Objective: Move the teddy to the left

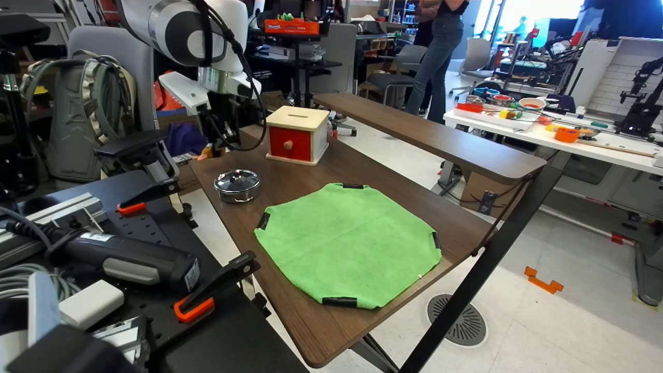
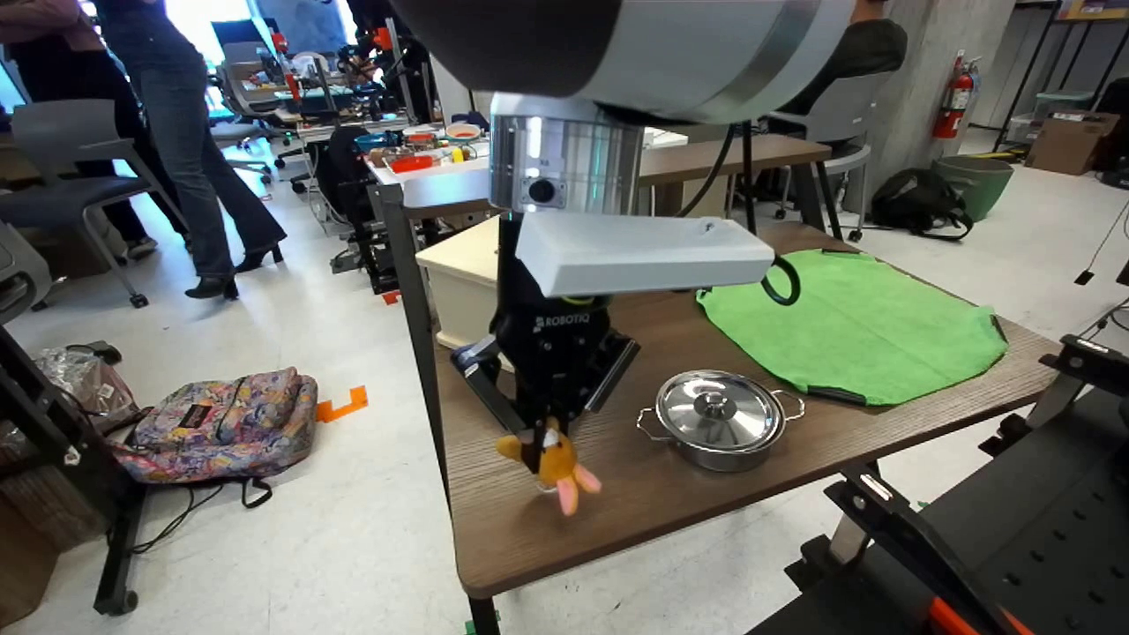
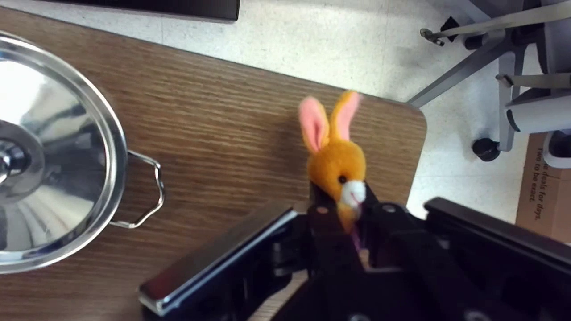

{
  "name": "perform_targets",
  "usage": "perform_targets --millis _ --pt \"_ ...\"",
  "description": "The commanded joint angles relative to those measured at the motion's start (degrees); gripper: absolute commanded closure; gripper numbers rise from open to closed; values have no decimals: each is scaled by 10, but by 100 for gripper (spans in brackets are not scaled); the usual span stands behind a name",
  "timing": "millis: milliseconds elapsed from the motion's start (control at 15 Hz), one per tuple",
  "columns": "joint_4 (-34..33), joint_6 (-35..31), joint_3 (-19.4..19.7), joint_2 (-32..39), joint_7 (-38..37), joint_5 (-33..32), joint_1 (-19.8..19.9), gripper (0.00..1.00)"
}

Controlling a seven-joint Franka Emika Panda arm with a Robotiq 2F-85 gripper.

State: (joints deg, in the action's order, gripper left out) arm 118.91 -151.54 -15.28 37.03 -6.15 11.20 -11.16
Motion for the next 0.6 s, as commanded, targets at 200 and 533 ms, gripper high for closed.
perform_targets --millis 200,533 --pt "-11 8 42 24 -17 -34 -37 96" --pt "-19 12 64 27 -37 -51 -53 60"
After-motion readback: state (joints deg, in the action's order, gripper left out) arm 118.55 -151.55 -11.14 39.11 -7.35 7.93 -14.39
